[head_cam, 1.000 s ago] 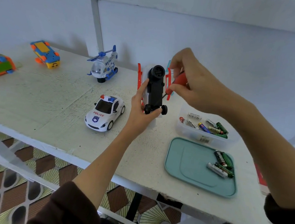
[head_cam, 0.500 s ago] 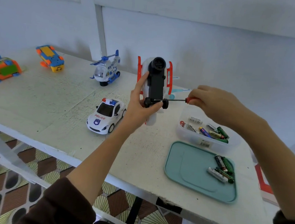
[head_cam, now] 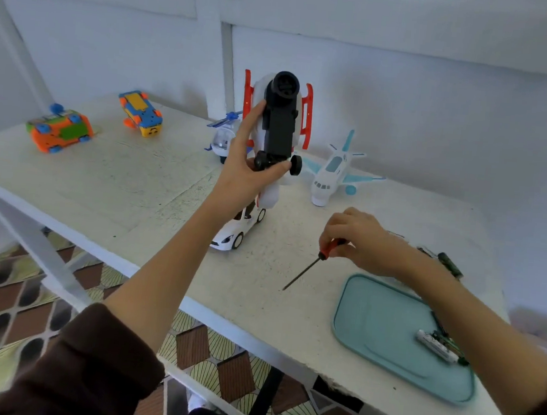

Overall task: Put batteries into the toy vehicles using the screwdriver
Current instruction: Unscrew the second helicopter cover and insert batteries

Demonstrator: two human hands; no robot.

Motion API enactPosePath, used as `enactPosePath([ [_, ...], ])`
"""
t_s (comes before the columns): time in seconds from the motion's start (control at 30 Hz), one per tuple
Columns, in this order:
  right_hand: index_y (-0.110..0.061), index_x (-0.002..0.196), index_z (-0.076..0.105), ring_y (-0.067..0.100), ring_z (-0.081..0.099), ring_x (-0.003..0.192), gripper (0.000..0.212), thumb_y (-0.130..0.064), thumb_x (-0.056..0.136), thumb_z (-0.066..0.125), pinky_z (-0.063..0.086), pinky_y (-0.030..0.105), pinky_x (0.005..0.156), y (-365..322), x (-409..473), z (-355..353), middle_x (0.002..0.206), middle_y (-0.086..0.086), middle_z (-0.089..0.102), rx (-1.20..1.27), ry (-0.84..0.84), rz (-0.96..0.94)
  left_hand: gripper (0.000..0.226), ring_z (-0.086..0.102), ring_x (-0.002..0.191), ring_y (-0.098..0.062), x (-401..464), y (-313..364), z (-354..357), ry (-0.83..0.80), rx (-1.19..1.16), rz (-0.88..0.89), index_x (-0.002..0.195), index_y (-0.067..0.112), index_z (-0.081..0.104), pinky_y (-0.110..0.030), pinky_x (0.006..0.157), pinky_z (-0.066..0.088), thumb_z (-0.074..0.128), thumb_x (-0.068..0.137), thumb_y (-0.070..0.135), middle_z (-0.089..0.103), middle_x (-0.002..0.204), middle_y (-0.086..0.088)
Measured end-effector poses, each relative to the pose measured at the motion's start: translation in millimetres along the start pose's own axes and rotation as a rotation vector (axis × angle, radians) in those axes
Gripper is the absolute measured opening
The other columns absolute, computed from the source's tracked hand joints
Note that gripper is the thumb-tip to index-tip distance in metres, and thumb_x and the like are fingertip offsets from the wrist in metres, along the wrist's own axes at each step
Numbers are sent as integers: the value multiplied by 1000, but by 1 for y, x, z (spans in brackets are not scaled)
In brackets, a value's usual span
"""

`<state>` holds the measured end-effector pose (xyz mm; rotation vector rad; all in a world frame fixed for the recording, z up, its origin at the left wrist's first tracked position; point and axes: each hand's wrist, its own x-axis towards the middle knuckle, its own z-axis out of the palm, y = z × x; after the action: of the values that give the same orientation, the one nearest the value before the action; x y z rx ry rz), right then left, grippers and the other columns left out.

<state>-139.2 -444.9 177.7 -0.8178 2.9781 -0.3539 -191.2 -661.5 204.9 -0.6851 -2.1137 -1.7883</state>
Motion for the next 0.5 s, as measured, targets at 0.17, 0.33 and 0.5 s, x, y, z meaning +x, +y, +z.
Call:
enactPosePath([
  [0.17,-27,103,64,12,33,103,17,-21,88,60,16,43,109,-11,17,26,109,-7,50,-205,-89,-60,77,52,121,-9,-8,1,-6,6,18,-16,149,19,24,-22,96,49,65,87,0,33,151,-2],
  [0.33,-27,105,60,16,36,111,24,-10,90,54,10,50,111,-13,19,41,110,-7,49,-297,-176,-48,73,54,108,12,-14,0,-9,0,-16,-27,146,23,24,-14,90,48,63,89,-1,37,141,10],
  [0.5,-28,112,58,13,38,112,27,-13,90,54,13,44,112,-11,19,38,113,-7,51,-266,-170,-65,75,48,127,-7,-17,-3,-10,-27,-47,-44,147,24,24,-28,99,49,64,88,1,34,146,11],
])
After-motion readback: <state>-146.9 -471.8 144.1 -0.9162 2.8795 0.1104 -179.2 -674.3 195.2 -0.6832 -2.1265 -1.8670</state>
